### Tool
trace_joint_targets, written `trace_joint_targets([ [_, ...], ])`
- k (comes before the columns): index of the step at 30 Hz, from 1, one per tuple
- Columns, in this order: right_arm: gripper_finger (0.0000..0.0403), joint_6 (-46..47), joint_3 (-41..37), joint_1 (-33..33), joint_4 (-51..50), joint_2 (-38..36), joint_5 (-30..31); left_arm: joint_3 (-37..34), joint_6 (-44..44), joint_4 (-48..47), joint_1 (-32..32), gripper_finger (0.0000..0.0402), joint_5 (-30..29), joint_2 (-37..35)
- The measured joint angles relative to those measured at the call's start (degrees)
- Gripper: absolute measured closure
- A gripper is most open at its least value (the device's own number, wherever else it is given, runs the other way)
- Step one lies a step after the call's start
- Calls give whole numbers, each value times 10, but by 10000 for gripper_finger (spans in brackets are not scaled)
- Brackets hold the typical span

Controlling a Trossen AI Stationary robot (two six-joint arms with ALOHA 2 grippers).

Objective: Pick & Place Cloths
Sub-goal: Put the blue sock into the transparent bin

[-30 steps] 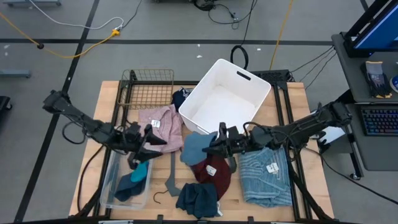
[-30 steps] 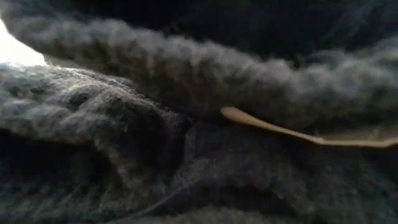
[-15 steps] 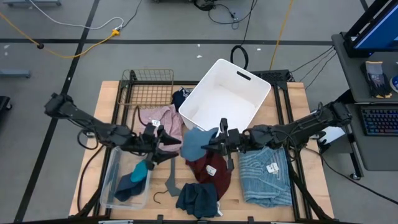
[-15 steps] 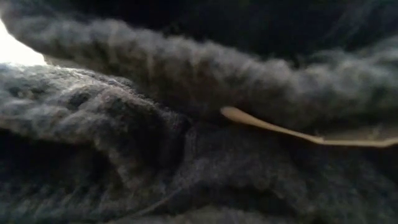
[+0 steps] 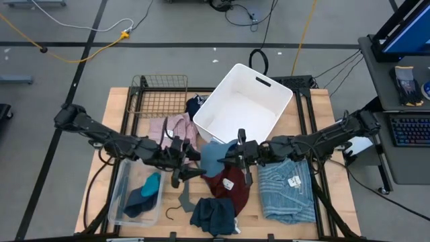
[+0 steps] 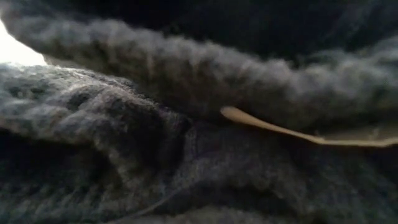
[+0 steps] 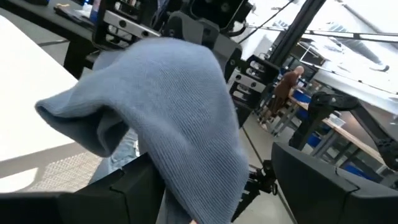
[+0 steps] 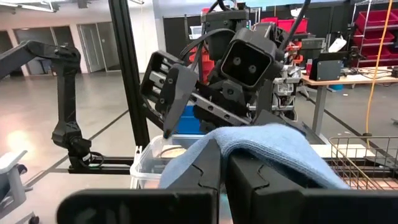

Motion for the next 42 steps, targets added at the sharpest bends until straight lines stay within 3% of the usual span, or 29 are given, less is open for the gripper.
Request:
trace_joint_targets([
  [7,403,2,0,0,40,32,-24,1,-1,1,22,116,4,11],
  [11,403,26,0,-1,52,60,-30,1,0,3,36,141,23,11],
  [17,403,37,0,-4,56,68,-30,1,0,4,51,229,86,11],
  [26,400,54,0,-3,56,68,-34,1,0,7,53,388,133,11],
  [32,364,106,0,-4,52,68,-80,1,1,1,47,395,137,6],
  [37,327,171,0,-2,50,68,-161,1,20,-2,34,397,129,-13],
  [42,305,225,0,7,32,64,-210,1,27,-63,11,398,74,-53],
])
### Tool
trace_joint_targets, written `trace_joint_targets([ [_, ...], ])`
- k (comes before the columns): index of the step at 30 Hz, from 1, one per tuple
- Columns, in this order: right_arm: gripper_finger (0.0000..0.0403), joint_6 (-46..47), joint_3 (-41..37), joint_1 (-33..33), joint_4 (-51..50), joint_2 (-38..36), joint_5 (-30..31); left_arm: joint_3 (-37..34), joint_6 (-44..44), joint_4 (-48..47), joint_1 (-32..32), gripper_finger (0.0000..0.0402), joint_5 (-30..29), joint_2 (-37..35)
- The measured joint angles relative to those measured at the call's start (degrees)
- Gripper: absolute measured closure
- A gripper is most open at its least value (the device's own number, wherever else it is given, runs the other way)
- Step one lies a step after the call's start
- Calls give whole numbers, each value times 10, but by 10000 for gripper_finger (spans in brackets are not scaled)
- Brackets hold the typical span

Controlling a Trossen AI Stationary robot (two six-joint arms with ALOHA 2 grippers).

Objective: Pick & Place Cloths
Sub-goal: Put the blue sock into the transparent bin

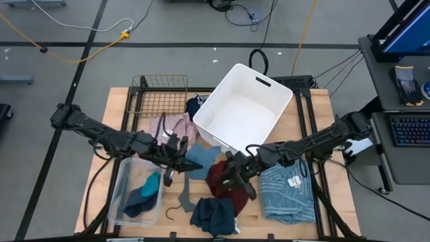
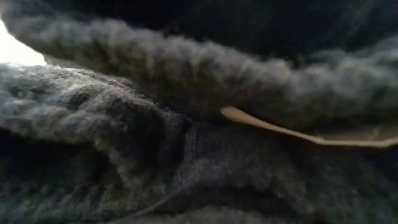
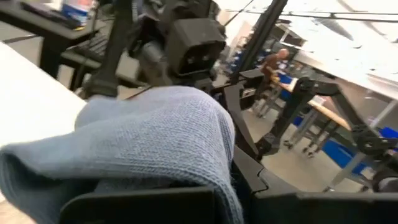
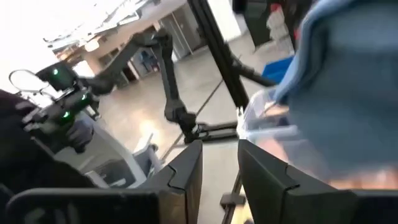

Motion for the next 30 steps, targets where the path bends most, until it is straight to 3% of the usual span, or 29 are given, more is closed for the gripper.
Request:
trace_joint_targets([
  [9,333,-78,0,39,-47,-40,27,0,-86,-162,-81,399,-119,-85],
  [16,391,-161,-6,75,-164,-104,179,0,-224,-273,-156,400,-200,-128],
  [22,400,-203,-10,95,-209,-156,268,0,-376,-361,-208,400,-206,-153],
  [30,402,-233,-10,98,-217,-184,275,0,-623,-547,-273,401,-120,-187],
])
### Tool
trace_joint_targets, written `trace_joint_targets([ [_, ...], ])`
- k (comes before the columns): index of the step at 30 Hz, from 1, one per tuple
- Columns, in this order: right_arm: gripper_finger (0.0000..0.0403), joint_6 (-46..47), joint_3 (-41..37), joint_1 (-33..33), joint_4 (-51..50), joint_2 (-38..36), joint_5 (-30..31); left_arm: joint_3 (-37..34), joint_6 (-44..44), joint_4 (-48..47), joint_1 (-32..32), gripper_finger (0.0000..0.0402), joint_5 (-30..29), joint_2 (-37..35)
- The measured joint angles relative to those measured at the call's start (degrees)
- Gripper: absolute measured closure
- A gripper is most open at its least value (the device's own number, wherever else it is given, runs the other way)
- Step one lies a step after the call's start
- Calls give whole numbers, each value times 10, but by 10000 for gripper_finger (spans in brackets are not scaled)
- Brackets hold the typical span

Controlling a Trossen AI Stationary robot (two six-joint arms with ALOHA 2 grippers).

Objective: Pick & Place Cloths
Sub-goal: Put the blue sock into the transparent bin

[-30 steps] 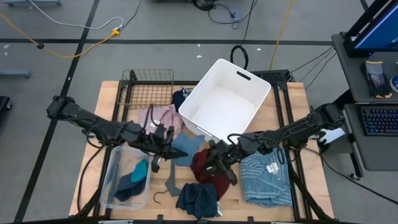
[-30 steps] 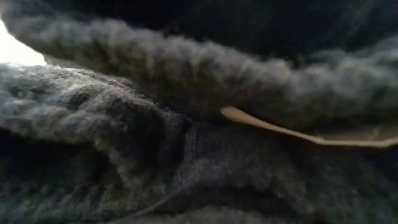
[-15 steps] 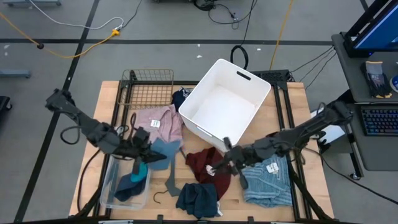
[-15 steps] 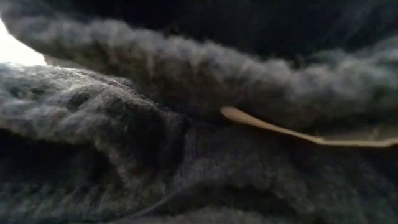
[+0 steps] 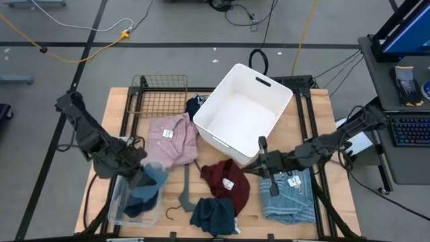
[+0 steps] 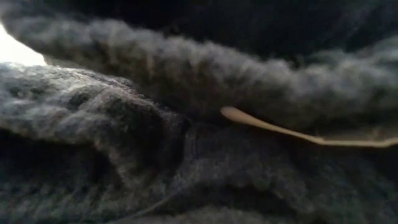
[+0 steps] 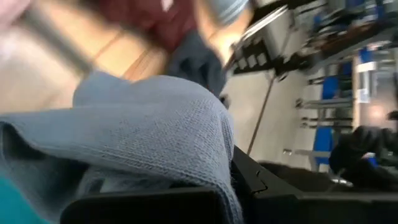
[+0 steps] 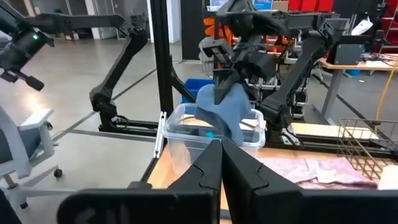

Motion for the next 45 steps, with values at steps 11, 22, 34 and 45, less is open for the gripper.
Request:
trace_joint_targets([
  [11,402,1,0,0,-24,-1,30,0,-184,-137,-65,401,61,13],
  [22,403,2,0,-1,-24,-1,30,0,-247,-168,-72,401,153,114],
  [34,401,11,0,-1,-25,-1,26,0,-238,-171,-72,393,119,184],
  [45,400,11,0,-1,-25,-1,25,-1,-225,-177,-72,351,90,200],
])
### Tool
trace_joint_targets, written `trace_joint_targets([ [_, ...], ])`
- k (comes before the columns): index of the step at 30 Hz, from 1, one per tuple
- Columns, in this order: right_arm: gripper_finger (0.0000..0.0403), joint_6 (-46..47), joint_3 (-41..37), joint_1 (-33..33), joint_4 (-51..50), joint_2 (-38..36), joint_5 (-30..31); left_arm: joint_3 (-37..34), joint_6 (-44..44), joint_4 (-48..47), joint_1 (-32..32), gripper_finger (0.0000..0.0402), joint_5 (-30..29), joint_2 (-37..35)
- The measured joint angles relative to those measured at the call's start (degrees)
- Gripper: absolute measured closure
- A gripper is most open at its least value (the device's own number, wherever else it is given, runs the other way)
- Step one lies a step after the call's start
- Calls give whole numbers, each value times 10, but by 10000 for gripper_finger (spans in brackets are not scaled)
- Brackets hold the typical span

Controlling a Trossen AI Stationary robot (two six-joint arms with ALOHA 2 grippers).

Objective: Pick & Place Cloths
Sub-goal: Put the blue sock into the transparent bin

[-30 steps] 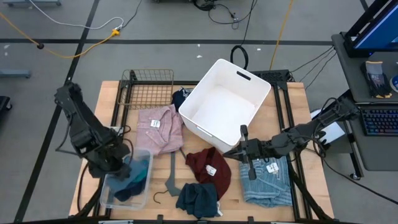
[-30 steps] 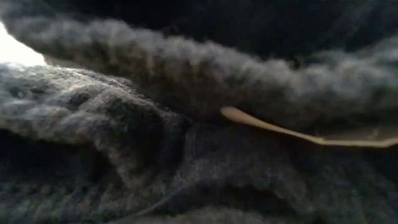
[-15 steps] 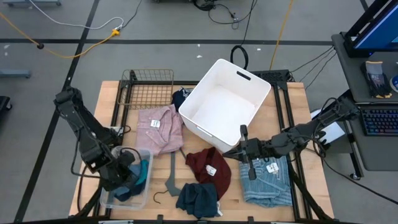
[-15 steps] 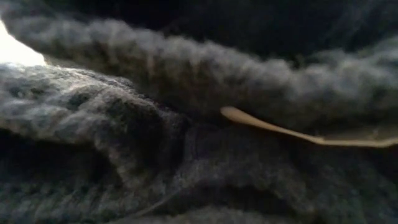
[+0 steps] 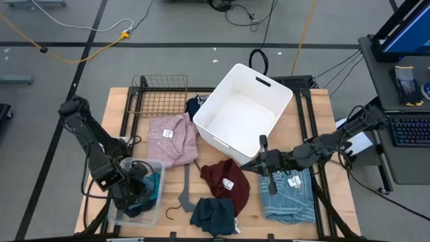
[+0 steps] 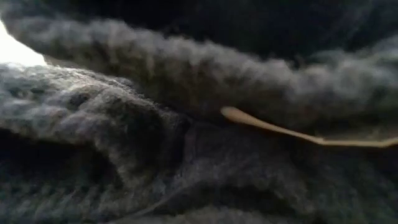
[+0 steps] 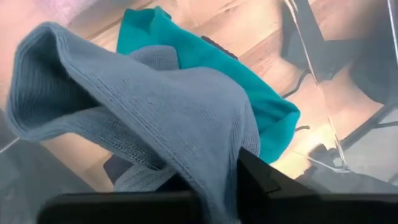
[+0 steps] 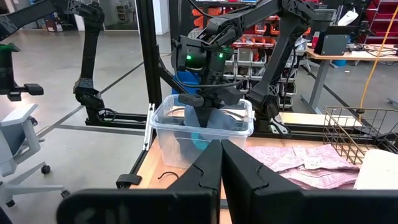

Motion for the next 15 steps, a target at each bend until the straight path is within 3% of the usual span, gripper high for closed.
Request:
trace_joint_targets([
  [7,377,0,0,0,0,0,0,0,14,4,0,239,15,-1],
  [15,327,0,0,0,0,0,0,0,35,14,0,141,132,-45],
])
